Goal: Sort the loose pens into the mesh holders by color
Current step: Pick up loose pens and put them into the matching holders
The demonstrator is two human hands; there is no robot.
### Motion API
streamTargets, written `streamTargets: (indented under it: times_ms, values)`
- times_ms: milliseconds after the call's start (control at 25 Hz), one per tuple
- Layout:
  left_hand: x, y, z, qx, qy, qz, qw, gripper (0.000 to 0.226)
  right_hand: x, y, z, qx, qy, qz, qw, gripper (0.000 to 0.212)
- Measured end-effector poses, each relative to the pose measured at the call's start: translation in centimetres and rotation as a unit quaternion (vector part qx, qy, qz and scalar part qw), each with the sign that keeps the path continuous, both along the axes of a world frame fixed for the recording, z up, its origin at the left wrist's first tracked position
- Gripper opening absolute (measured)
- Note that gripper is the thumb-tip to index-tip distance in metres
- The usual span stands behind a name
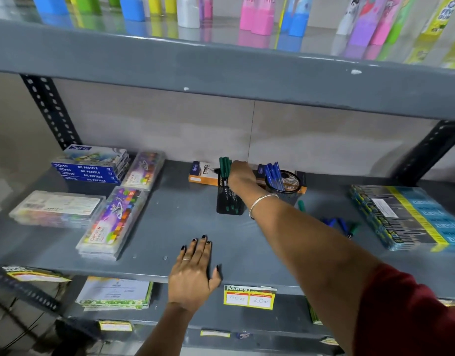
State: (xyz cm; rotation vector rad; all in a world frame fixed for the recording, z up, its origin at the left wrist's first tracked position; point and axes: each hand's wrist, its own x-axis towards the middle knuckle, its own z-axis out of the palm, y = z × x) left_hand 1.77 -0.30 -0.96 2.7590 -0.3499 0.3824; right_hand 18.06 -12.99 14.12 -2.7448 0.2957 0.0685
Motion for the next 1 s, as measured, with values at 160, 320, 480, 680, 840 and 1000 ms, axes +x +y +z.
streamTargets:
  times_ms: [160, 320, 480, 680, 840, 1000]
  values:
    - [0.0, 0.1, 0.2, 0.009, 0.010, 0.003, 1.000, 0.059, -0.8, -1.2, 1.6, 0.004, -0.051, -0.009, 0.999, 0.028]
    - [-0.2, 0.0, 0.8, 0.017, 0.026, 0.006, 1.000, 0.058, -1.6, -6.8, 3.9, 0.078, -0.148, -0.121, 0.978, 0.022]
    - [-0.5, -0.2, 1.2, 0.028, 0.035, 0.005, 0.999, 0.059, -3.8, -14.1, 3.2, 0.073, -0.143, -0.219, 0.963, 0.027]
    - [-0.6, -0.2, 1.4, 0.032, 0.040, 0.011, 0.999, 0.059, -6.7, -16.0, -2.3, 0.010, -0.022, -0.183, 0.983, 0.023]
    - [-0.5, -0.2, 1.4, 0.038, 0.041, 0.016, 0.998, 0.060, -7.7, -15.3, -4.4, -0.034, 0.031, -0.137, 0.990, 0.033]
    - [-0.5, -0.2, 1.5, 0.037, 0.040, 0.020, 0.998, 0.061, -7.8, -14.9, -5.2, -0.070, 0.031, -0.141, 0.987, 0.033]
